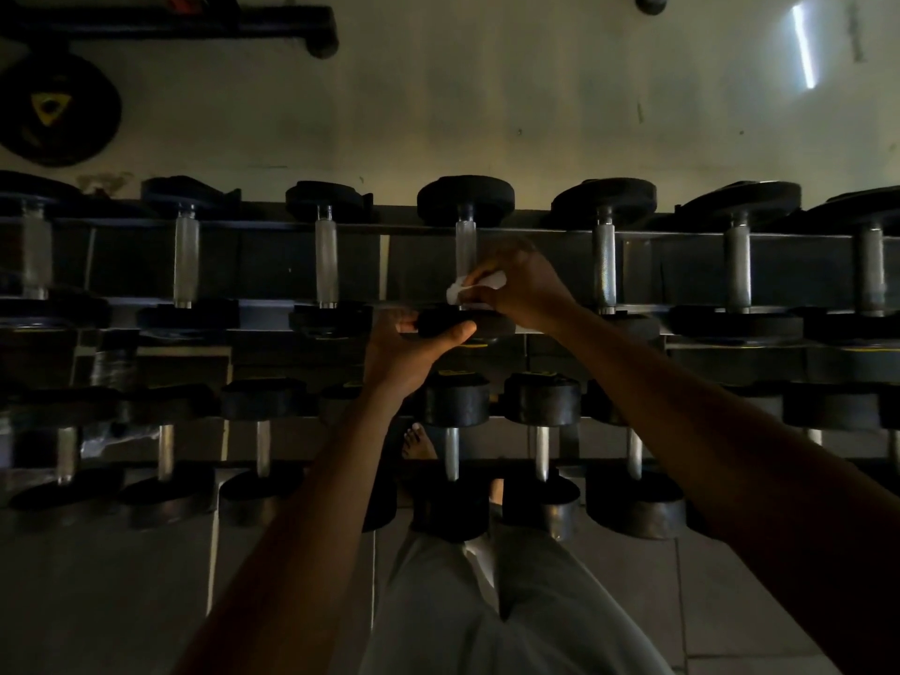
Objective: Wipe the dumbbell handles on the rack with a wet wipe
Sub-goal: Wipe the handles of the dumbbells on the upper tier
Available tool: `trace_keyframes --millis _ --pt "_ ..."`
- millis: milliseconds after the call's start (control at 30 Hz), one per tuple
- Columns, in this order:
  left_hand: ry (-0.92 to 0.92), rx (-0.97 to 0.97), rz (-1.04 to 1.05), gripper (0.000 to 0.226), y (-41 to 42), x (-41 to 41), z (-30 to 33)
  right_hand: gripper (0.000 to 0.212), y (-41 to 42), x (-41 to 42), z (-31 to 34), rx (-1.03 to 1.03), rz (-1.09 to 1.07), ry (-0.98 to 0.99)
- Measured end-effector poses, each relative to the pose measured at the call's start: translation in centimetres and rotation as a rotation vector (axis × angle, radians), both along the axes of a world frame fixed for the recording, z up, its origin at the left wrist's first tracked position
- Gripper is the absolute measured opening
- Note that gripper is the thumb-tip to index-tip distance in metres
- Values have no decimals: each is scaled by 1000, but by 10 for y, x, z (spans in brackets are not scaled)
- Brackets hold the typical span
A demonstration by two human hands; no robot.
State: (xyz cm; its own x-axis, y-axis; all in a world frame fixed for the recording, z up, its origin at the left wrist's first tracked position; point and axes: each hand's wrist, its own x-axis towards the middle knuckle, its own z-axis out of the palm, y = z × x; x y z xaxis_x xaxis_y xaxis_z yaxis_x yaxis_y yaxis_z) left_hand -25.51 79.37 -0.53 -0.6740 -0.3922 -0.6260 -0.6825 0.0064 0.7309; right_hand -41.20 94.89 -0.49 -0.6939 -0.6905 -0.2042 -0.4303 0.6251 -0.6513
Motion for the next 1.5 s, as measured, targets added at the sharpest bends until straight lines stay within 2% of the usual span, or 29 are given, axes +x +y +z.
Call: trace_keyframes --millis 267,367,467,600,767,900,967,1033,1100,1233,1300,1400,1500 --pt "0 -24 55 95 -1 0 -13 22 -26 -24 -23 -61 -310 274" --pt "9 -33 80 88 0 0 -18 22 -39 -30 -30 -76 -488 316" --pt "-4 -43 82 85 -1 0 -22 18 -49 -26 -30 -102 -577 323" --pt "-5 -33 83 84 -1 1 -24 17 -56 -18 -31 -83 -543 338" --pt "4 -20 81 82 -2 1 -28 18 -66 -11 -28 83 -442 476" --pt "32 -29 101 66 1 2 -29 11 -78 -5 -23 221 -368 560" --pt "49 -21 105 68 1 2 -30 10 -82 -4 -24 281 -358 566" --pt "49 -17 106 82 0 3 -33 11 -81 -4 -27 275 -353 540" --pt "25 -17 87 86 -1 3 -33 12 -76 -6 -29 206 -382 524" --pt "13 -4 92 86 -1 2 -30 21 -66 -7 -31 -1 -620 351" --pt "11 4 89 84 0 2 -29 22 -61 -7 -33 -93 -725 211" --pt "25 -4 81 86 -1 3 -31 9 -57 -7 -25 -270 -862 -104" --pt "12 -8 76 88 -2 3 -33 12 -58 -9 -18 -337 -996 -399"
